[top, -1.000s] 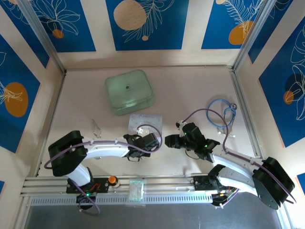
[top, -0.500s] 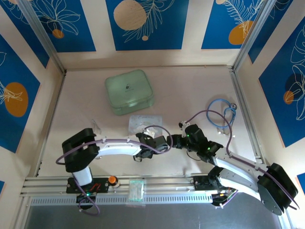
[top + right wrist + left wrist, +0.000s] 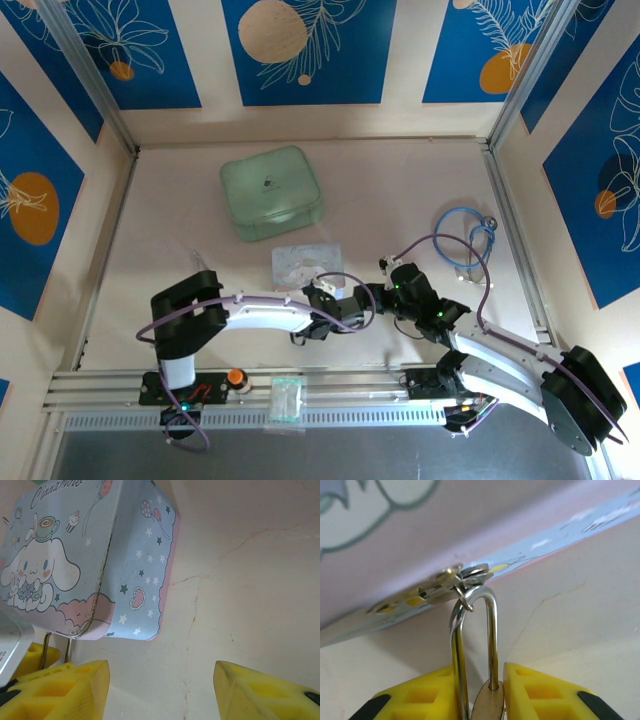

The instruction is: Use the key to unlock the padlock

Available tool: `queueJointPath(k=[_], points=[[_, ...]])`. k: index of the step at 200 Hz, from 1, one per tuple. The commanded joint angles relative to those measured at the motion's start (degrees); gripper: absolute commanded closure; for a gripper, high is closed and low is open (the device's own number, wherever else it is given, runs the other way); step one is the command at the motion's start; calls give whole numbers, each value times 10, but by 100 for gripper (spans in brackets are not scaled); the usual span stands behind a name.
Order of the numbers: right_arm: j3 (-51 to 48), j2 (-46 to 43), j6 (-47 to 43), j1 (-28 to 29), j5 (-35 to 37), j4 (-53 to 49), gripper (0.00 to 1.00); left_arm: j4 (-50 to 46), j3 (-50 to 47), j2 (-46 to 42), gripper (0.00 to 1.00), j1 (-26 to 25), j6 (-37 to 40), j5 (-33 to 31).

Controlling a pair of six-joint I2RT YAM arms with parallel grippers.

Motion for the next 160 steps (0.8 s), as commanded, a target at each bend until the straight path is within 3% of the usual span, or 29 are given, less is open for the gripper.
queueJointPath(k=[1, 21, 48, 100, 126, 160], points=[[-10, -7, 9, -4, 8, -2, 43, -14, 6, 5, 73, -8, -6, 17], [-12, -8, 9, -5, -1, 3, 43, -1, 0, -8, 67, -8, -1, 20], [-15, -10, 8, -5, -8, 8, 41, 31, -15, -34, 48, -8, 5, 29], [-11, -11, 9, -4, -13, 1, 41, 26, -19, -51, 55, -8, -2, 50], [-13, -12, 12, -4, -11, -3, 41, 29, -37, -67, 55, -18, -29, 78], [-18, -11, 19, -3, -4, 7, 41, 20, -43, -80, 56, -24, -40, 71]])
